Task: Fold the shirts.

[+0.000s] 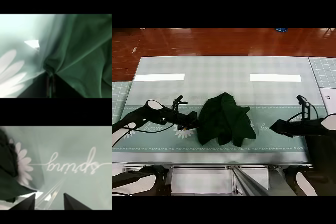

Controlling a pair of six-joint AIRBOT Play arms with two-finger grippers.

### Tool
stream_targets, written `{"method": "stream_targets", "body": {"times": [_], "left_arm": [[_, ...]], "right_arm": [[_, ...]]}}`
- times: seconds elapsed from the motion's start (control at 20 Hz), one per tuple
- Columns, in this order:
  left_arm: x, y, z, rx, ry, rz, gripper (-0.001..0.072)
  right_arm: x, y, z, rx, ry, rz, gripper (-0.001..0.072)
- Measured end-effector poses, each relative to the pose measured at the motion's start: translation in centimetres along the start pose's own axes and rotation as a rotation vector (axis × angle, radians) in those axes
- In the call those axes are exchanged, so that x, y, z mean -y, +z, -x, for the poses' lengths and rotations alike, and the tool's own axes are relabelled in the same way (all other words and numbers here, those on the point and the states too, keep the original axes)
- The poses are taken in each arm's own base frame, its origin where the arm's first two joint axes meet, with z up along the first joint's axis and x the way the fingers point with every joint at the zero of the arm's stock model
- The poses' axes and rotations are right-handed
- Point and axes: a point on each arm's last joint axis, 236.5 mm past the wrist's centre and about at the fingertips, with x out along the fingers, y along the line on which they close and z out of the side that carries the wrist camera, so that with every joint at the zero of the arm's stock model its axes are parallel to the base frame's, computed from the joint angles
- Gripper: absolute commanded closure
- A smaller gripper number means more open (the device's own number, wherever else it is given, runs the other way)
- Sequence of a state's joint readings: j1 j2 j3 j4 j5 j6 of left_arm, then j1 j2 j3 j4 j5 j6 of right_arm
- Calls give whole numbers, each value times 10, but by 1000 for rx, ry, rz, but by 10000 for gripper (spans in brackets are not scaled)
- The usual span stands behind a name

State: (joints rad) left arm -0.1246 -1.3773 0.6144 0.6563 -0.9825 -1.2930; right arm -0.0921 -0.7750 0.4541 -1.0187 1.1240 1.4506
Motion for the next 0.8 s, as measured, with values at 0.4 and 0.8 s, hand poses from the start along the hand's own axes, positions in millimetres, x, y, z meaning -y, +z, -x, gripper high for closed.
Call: {"method": "stream_targets", "body": {"times": [0.4,0.8], "left_arm": [[18,13,1,23,-11,-112,690],[23,12,2,14,-25,-120,690]], "right_arm": [[-42,-24,-43,-82,107,36,315],[-67,8,-72,-43,172,28,315]]}}
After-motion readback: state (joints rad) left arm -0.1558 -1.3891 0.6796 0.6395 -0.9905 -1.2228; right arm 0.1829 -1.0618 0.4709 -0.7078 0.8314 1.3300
